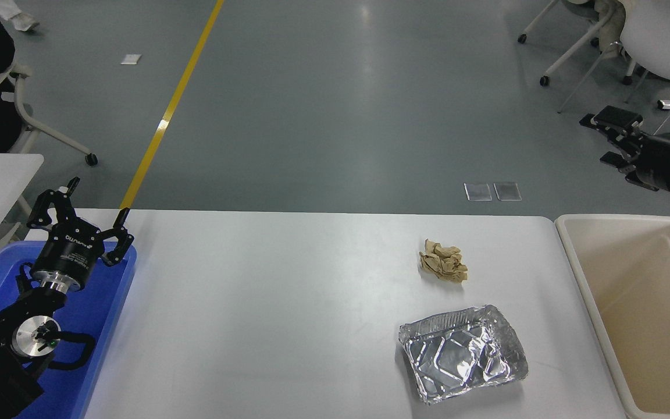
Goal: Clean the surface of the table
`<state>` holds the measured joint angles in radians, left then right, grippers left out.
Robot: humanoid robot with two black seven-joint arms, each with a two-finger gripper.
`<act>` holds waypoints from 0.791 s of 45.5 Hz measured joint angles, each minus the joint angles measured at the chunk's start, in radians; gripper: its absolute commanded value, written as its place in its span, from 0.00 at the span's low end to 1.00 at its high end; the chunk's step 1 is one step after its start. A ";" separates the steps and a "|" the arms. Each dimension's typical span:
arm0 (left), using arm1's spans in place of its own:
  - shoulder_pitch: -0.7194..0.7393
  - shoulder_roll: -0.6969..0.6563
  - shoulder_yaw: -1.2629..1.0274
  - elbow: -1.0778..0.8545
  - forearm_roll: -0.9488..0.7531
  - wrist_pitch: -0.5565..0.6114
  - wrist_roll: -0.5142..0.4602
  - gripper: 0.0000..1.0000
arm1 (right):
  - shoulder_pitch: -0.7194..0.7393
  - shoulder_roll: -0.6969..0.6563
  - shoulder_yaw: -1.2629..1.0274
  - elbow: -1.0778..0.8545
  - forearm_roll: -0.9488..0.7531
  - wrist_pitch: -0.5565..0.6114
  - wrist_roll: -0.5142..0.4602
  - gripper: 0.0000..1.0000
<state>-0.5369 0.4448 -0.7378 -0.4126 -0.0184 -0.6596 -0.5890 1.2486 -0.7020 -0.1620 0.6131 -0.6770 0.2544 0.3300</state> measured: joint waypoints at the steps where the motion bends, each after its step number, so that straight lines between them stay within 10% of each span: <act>1: 0.000 0.000 0.000 0.000 0.000 0.000 0.000 1.00 | 0.008 0.003 -0.006 0.004 -0.020 0.003 0.005 0.96; 36: 0.000 0.000 0.000 0.000 0.000 0.000 0.000 1.00 | 0.068 0.126 -0.230 0.244 -0.505 0.030 0.064 0.96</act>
<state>-0.5369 0.4448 -0.7378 -0.4122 -0.0184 -0.6596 -0.5891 1.3161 -0.5757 -0.3924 0.8571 -1.1817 0.2842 0.3938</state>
